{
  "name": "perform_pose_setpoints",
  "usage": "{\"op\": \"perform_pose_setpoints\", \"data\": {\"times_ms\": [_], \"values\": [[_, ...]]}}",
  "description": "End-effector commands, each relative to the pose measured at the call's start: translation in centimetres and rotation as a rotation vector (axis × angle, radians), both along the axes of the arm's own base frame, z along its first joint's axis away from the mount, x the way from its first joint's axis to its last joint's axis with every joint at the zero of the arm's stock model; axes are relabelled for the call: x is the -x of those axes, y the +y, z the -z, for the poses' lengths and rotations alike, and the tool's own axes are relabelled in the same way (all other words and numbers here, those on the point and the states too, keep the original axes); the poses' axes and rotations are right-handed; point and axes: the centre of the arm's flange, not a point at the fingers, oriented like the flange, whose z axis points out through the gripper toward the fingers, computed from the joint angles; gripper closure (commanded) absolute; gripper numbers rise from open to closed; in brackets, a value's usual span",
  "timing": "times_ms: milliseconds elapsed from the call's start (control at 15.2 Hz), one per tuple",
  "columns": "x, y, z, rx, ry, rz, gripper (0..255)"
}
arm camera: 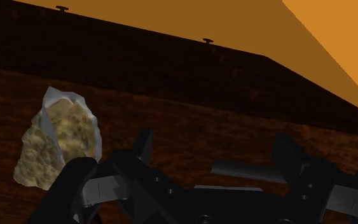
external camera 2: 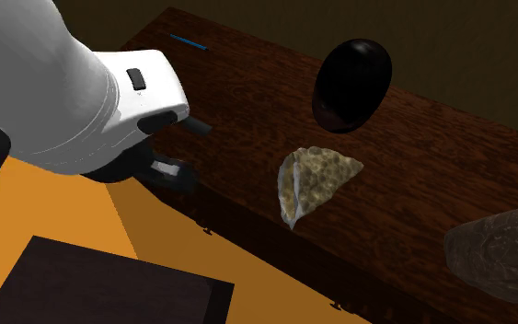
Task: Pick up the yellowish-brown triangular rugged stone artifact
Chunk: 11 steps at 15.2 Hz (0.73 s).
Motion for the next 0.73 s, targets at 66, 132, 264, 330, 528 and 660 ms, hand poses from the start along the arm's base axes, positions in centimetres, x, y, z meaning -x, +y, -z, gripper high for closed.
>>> {"op": "perform_pose_setpoints", "data": {"times_ms": [66, 132, 264, 330, 528, 660], "values": [[-0.5, -3.5, 1.7, 0.007, -0.007, -0.008, 0], [-0.7, -4.6, 2.4, 0.009, -0.009, -0.010, 0], [-1.0, -6.9, 3.6, 0.012, -0.014, -0.015, 0], [-1.2, -8.0, 4.2, 0.014, -0.016, -0.017, 0], [-1.7, -11.4, 6.0, 0.020, -0.023, -0.024, 0], [-2.1, -13.7, 7.3, 0.023, -0.027, -0.028, 0]]}}
